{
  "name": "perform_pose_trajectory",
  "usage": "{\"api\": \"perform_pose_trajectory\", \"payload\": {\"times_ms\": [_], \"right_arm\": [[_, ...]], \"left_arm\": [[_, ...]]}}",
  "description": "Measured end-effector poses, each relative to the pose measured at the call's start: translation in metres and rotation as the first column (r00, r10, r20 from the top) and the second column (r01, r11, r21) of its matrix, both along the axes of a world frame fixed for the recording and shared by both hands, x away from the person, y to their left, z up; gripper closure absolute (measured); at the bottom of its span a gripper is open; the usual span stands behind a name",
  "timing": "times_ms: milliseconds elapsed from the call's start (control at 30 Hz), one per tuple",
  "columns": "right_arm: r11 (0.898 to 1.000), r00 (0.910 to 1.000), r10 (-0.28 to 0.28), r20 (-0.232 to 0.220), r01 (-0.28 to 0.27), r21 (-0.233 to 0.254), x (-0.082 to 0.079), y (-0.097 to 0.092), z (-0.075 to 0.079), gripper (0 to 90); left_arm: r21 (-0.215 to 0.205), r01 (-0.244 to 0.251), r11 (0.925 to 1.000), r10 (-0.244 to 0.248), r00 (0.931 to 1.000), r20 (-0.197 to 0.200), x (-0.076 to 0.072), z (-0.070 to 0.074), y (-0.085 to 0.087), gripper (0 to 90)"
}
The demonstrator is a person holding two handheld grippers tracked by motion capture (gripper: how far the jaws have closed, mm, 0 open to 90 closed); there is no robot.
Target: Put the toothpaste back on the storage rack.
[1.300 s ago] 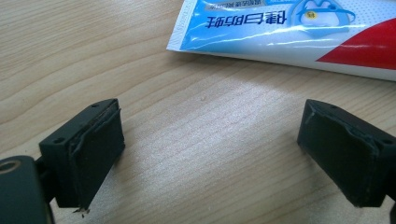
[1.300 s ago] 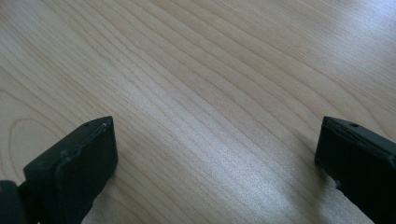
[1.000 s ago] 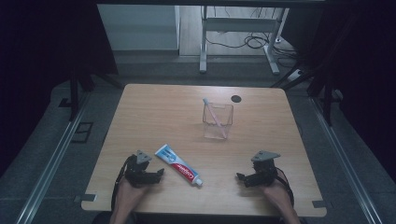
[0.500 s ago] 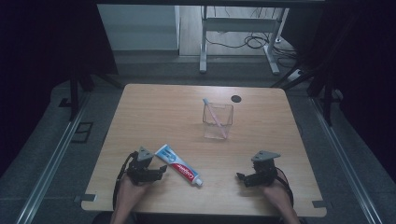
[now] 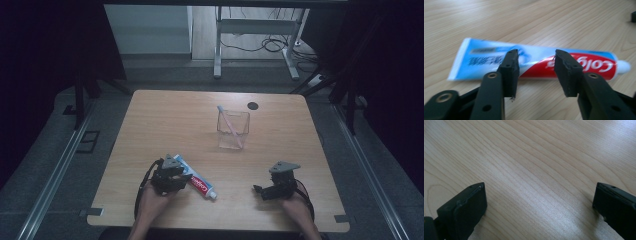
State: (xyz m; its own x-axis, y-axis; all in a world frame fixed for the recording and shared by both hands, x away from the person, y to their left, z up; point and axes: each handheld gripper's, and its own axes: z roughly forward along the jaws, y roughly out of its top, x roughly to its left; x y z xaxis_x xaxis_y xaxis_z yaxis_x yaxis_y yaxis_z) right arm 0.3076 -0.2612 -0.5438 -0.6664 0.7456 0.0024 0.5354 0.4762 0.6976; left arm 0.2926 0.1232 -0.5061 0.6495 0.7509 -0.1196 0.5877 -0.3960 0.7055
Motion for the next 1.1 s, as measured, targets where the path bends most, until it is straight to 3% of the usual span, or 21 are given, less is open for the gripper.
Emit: {"api": "perform_pose_trajectory", "payload": {"times_ms": [233, 333, 567, 700, 867, 1100], "right_arm": [[1.000, 1.0000, 0.000, 0.000, 0.000, 0.000, 0.000, 0.000, 0.000, 0.0], [1.000, 1.0000, 0.000, 0.000, 0.000, 0.000, 0.000, 0.000, 0.000, 0.0], [1.000, 1.0000, -0.001, 0.001, 0.001, 0.000, 0.000, 0.000, 0.000, 0.0], [1.000, 1.0000, 0.002, 0.001, -0.002, -0.002, 0.000, 0.000, 0.000, 0.0], [1.000, 1.0000, 0.002, 0.000, -0.002, -0.002, 0.000, 0.000, 0.000, 0.0], [1.000, 1.0000, 0.002, 0.001, -0.002, -0.002, 0.000, 0.000, 0.000, 0.0]], "left_arm": [[0.017, 0.082, 0.9965, -0.081, 0.9964, -0.022, 0.007, 0.002, -0.029, 78.1], [0.018, 0.099, 0.9949, -0.098, 0.9945, -0.035, 0.010, 0.001, -0.039, 82.1], [0.032, 0.130, 0.9910, -0.128, 0.9893, -0.071, 0.012, -0.006, -0.056, 83.0], [0.030, 0.127, 0.9915, -0.125, 0.9896, -0.072, 0.009, -0.007, -0.057, 83.2], [0.072, 0.149, 0.9862, -0.144, 0.9871, -0.070, 0.003, -0.005, -0.058, 81.6], [0.089, 0.160, 0.9831, -0.152, 0.9844, -0.089, -0.004, -0.005, -0.055, 81.6]]}}
